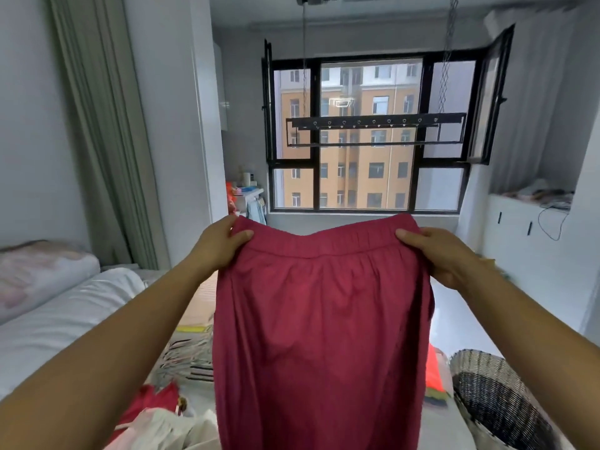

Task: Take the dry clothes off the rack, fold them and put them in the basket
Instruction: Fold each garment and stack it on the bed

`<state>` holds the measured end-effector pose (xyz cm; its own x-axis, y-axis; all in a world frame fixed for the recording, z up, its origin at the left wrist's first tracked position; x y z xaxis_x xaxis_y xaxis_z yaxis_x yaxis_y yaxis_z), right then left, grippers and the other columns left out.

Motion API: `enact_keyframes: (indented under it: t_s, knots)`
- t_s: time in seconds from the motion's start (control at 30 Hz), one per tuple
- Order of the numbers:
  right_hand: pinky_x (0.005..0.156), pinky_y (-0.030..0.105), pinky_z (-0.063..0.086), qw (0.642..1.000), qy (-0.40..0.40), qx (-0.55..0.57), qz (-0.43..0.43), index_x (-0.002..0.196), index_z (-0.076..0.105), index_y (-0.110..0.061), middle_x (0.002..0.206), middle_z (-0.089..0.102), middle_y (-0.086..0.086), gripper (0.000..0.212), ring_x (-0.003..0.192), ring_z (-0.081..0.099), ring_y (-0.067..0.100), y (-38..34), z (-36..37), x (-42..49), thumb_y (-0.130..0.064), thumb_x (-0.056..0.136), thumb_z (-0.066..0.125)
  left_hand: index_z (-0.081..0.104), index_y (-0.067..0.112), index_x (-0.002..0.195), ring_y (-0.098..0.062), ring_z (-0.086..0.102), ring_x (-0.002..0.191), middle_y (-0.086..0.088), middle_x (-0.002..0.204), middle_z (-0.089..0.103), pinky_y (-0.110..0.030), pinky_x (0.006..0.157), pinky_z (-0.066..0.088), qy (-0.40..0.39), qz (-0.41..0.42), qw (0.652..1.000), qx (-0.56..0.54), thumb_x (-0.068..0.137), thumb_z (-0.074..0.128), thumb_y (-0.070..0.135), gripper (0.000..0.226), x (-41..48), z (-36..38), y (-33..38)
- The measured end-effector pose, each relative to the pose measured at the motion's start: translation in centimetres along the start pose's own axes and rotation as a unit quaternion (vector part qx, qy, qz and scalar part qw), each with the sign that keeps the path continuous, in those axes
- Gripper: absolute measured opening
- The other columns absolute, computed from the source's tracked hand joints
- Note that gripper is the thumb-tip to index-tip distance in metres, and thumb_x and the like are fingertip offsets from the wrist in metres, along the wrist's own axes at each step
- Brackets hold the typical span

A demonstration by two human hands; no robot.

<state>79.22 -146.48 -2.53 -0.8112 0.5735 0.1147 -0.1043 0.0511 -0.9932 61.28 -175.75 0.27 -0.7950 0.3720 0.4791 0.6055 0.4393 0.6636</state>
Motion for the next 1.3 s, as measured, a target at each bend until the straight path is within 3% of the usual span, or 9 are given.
enact_keyframes:
  t_s: [0.17,0.23,0.37,0.53,0.67,0.9,1.0,1.1,1.3]
  knots:
    - [0.077,0.023,0.047,0.994,0.03,-0.008,-0.108,0.125,0.055,-0.009,0.111,0.063,0.007,0.037,0.091,0.061,0.015,-5.3,-0.5,-0.1,-0.02,0.09,0.059,0.057,0.006,0.12,-0.021,0.055,0.097,-0.008,0.111,0.06,-0.026,0.082,0.045,0.047,0.005,0.996,-0.082,0.092,0.055,0.018,0.03,1.4,-4.5,3.9]
    - [0.08,0.027,0.046,0.979,0.071,-0.119,-0.149,0.123,0.057,-0.008,0.11,0.06,0.007,0.034,0.094,0.058,0.019,-6.6,-0.5,0.3,-0.022,0.092,0.057,0.059,0.009,0.117,-0.018,0.055,0.089,-0.007,0.107,0.06,-0.024,0.074,0.044,0.013,-0.015,0.995,-0.102,0.092,0.056,0.018,0.027,2.3,-4.7,4.7]
    - [0.086,0.039,0.047,0.946,0.117,-0.266,-0.144,0.109,0.061,0.0,0.101,0.061,0.016,0.031,0.097,0.057,0.032,-6.2,0.2,1.6,-0.025,0.093,0.053,0.059,0.006,0.113,-0.016,0.053,0.071,-0.009,0.091,0.058,-0.026,0.064,0.046,-0.031,-0.124,0.986,-0.11,0.092,0.056,0.016,0.024,2.7,-2.8,3.2]
    - [0.069,0.031,0.04,0.932,0.13,-0.308,-0.137,0.096,0.059,-0.001,0.081,0.053,0.008,0.023,0.086,0.051,0.027,-6.9,2.7,2.7,-0.023,0.092,0.051,0.052,-0.004,0.12,-0.018,0.053,0.064,-0.01,0.078,0.056,-0.024,0.047,0.049,0.012,-0.197,0.94,-0.278,0.091,0.056,0.006,0.031,3.3,-0.6,3.3]
    - [0.066,0.027,0.044,0.966,0.07,-0.2,-0.149,0.103,0.062,-0.005,0.09,0.06,0.009,0.022,0.085,0.056,0.024,-9.2,6.6,2.8,-0.02,0.092,0.051,0.053,0.001,0.122,-0.021,0.057,0.082,-0.013,0.102,0.059,-0.029,0.064,0.05,0.027,-0.094,0.945,-0.313,0.091,0.054,0.007,0.031,4.8,0.8,8.6]
    - [0.075,0.026,0.051,0.993,-0.055,-0.011,-0.102,0.104,0.063,-0.011,0.094,0.067,0.003,0.027,0.088,0.064,0.016,-10.8,10.5,2.5,-0.031,0.098,0.045,0.058,0.012,0.1,-0.016,0.059,0.083,-0.006,0.095,0.061,-0.031,0.081,0.053,-0.027,0.035,0.938,-0.344,0.095,0.046,0.011,0.013,3.6,2.8,14.5]
    - [0.075,0.025,0.054,0.99,-0.104,0.022,-0.094,0.102,0.067,-0.01,0.097,0.071,0.005,0.029,0.087,0.067,0.015,-10.5,11.0,2.2,-0.034,0.091,0.056,0.062,0.015,0.1,-0.014,0.061,0.088,-0.004,0.098,0.063,-0.025,0.085,0.053,-0.116,0.047,0.914,-0.385,0.099,0.041,0.016,0.02,2.9,3.7,15.1]
    - [0.079,0.028,0.054,0.991,-0.079,0.024,-0.107,0.113,0.063,-0.003,0.1,0.068,0.009,0.029,0.086,0.065,0.018,-10.1,10.4,2.5,-0.019,0.088,0.063,0.054,0.005,0.124,-0.018,0.059,0.106,-0.008,0.115,0.06,-0.028,0.092,0.049,-0.151,0.033,0.89,-0.43,0.099,0.041,0.014,0.03,3.1,3.9,14.7]
    - [0.081,0.033,0.05,0.994,-0.015,0.075,-0.076,0.11,0.06,-0.004,0.091,0.063,0.008,0.021,0.079,0.059,0.018,-9.0,8.1,2.9,-0.011,0.091,0.052,0.055,0.01,0.12,-0.023,0.057,0.114,-0.008,0.119,0.06,-0.032,0.091,0.049,-0.045,-0.056,0.928,-0.366,0.092,0.057,0.025,0.032,3.8,2.1,5.8]
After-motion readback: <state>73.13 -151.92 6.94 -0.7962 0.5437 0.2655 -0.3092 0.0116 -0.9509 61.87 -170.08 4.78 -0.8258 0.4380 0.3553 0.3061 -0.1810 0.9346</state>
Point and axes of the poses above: each hand's wrist, its own x-axis towards the middle knuckle, its own z-axis out of the palm, y = z × x, the point moved 8 cm from there along x, towards the middle knuckle
